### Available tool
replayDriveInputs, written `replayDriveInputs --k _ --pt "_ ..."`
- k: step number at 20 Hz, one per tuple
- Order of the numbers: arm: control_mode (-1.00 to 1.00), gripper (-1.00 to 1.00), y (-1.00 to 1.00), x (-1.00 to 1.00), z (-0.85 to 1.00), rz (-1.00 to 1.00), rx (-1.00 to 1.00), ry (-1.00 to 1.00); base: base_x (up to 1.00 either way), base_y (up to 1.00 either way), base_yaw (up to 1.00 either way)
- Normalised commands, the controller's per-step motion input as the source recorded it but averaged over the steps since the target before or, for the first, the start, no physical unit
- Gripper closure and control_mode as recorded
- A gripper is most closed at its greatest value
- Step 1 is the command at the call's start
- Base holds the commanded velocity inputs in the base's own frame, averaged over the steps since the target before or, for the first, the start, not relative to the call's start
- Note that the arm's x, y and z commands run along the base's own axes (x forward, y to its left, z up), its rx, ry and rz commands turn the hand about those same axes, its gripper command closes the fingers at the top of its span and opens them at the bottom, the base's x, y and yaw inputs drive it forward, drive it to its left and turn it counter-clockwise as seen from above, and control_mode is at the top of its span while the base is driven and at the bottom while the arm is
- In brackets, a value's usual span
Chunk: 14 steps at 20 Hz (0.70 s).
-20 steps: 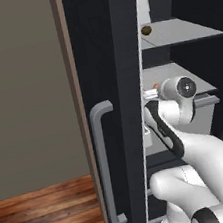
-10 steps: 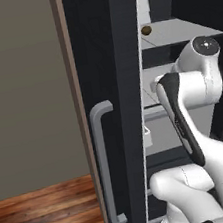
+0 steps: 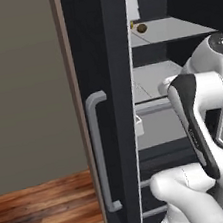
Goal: Pick the peach and kiwi from the fridge and place them on the plate next to the blender to make a fruit smoothie.
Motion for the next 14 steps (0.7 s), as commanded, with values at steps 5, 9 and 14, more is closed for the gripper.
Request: replayDriveInputs --k 5,9,14 --pt "1.0 1.0 0.0 0.0 0.0 0.0 0.0 0.0 -1.0 -0.1 0.14" --pt "1.0 1.0 0.0 0.0 0.0 0.0 0.0 0.0 -1.0 0.0 0.7" --pt "1.0 1.0 0.0 0.0 0.0 0.0 0.0 0.0 -0.54 0.01 0.97"
